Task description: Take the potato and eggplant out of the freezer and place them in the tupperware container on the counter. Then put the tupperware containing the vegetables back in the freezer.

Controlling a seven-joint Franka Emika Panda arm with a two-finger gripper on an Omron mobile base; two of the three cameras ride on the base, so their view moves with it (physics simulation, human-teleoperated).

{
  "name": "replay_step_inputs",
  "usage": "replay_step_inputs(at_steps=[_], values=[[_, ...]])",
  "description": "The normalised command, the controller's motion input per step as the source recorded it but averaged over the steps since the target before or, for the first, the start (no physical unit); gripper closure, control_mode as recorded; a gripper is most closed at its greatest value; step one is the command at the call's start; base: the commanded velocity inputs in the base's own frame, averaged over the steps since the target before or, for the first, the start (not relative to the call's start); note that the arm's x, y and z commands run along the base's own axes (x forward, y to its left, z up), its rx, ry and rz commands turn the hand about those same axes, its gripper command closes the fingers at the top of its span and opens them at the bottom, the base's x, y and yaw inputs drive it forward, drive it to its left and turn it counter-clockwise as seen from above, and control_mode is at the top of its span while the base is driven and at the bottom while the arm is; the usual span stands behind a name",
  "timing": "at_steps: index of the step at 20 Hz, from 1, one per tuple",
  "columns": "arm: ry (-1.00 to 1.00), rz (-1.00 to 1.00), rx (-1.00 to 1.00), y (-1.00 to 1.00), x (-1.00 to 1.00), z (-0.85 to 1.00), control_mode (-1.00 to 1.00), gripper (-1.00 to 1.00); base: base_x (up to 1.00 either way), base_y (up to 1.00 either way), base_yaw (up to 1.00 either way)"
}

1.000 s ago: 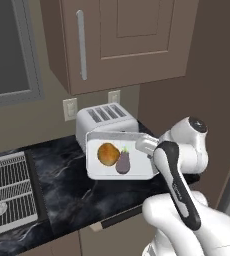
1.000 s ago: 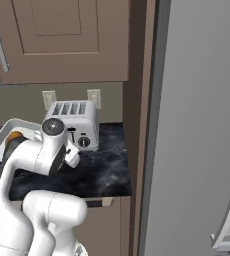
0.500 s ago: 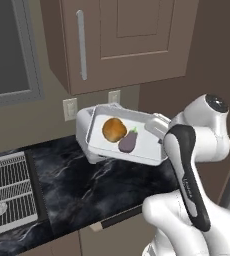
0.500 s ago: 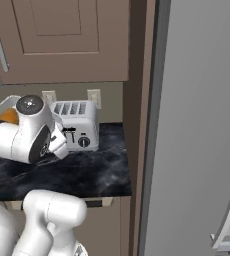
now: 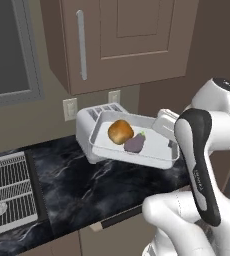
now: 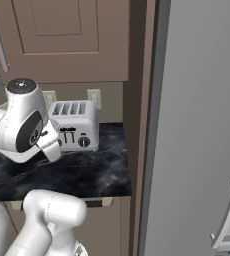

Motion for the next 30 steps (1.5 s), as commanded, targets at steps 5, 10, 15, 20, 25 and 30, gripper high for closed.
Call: replay_step_inputs(at_steps=[5, 10, 15, 20, 25, 30], values=[[0.02, 0.00, 0.00, -0.08, -0.33, 0.00, -1.00, 1.00, 0.00, 0.00, 0.00], [0.00, -0.01, 0.00, -0.02, -0.19, 0.00, 1.00, 1.00, -0.56, -0.08, -0.02], [0.00, 0.00, 0.00, 0.00, 0.00, 0.00, 1.00, 1.00, -1.00, -0.27, -0.11], [0.00, 0.00, 0.00, 0.00, 0.00, 0.00, 1.00, 1.00, -0.71, -0.71, -0.19], [0.00, 0.00, 0.00, 0.00, 0.00, 0.00, 1.00, 1.00, -0.13, -0.95, -0.26], [0.00, 0.00, 0.00, 0.00, 0.00, 0.00, 1.00, 1.00, 0.00, -0.96, -0.33]])
